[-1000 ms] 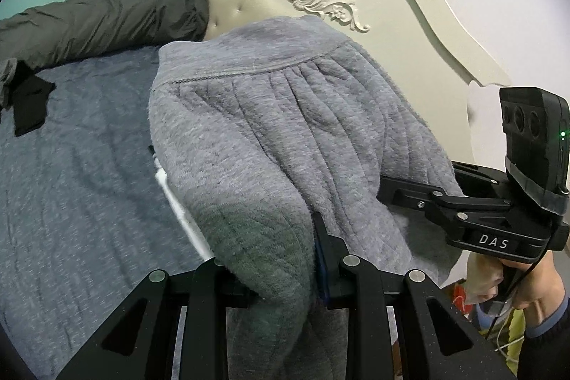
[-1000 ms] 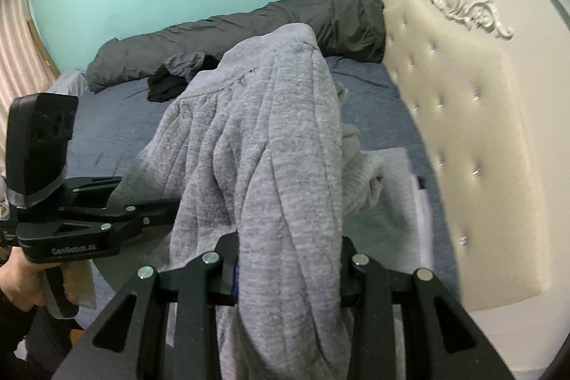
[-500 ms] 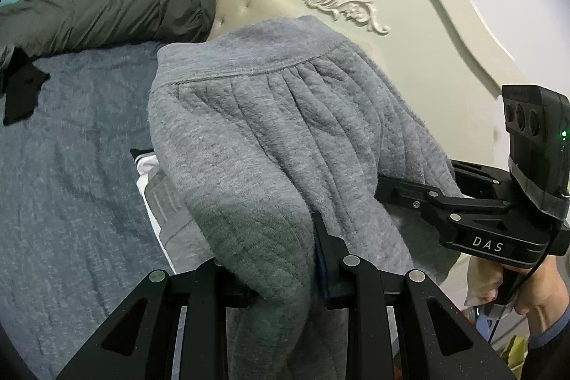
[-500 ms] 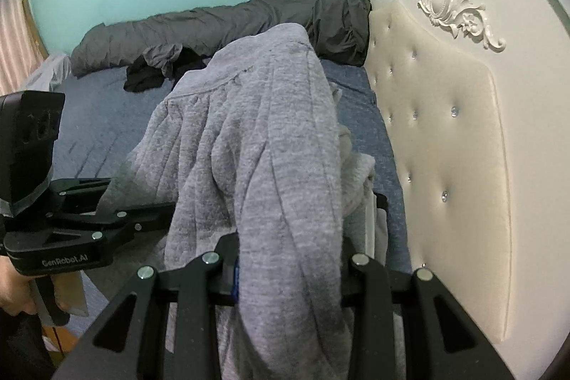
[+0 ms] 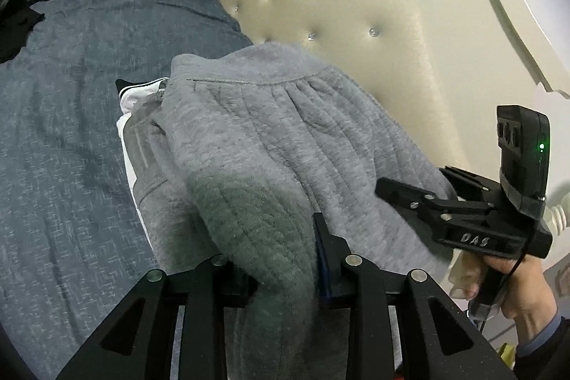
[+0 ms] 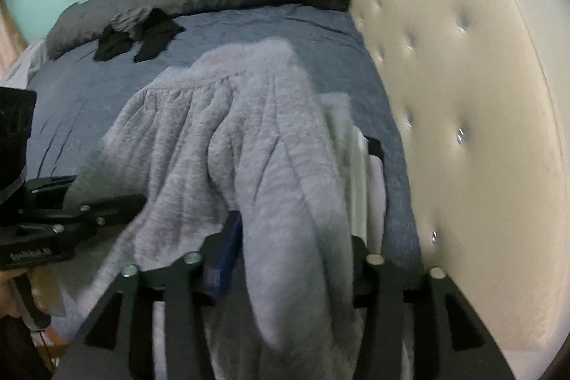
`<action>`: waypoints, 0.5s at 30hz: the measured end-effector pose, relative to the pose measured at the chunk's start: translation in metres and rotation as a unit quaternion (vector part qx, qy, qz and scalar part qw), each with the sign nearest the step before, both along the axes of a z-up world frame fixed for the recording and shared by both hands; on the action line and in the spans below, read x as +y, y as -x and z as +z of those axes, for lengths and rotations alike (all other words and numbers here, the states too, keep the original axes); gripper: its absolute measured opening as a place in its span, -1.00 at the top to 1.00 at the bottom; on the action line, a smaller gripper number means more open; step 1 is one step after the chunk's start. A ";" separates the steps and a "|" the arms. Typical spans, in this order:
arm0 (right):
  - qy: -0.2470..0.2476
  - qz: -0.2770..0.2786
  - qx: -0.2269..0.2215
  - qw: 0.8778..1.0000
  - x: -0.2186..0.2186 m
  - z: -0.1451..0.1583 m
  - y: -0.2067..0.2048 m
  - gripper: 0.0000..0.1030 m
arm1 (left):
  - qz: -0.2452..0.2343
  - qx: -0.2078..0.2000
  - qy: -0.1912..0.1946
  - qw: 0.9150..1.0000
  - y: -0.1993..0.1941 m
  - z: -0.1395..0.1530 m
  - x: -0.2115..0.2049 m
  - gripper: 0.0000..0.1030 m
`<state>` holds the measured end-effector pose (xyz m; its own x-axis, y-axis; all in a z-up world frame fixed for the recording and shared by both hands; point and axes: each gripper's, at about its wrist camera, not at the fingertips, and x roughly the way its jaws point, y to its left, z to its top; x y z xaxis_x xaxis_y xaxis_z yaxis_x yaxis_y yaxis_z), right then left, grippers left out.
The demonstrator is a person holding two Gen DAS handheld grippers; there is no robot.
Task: Fold clothes
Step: 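Lower the sweatshirt onto the stack and open both tools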
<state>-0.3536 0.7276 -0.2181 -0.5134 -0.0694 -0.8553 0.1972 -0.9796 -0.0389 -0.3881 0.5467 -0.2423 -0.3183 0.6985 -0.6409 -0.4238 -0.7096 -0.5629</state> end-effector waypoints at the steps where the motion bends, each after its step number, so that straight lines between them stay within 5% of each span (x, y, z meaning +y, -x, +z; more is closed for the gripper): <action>1: 0.002 -0.008 0.006 1.000 0.005 0.000 -0.001 -0.22 | 0.000 -0.001 -0.001 1.000 0.000 0.001 -0.001 0.40; 5: -0.002 -0.025 0.030 0.999 0.012 0.007 -0.009 -0.32 | 0.002 0.003 0.000 1.000 -0.001 0.011 -0.009 0.25; 15: -0.013 -0.081 0.103 0.991 0.027 0.042 -0.032 -0.27 | 0.016 0.063 0.039 0.997 0.003 0.047 -0.043 0.23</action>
<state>-0.3216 0.7551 -0.1766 -0.6798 0.0497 -0.7317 0.0219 -0.9959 -0.0880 -0.3909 0.5034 -0.1955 -0.4221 0.6366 -0.6455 -0.4641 -0.7633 -0.4493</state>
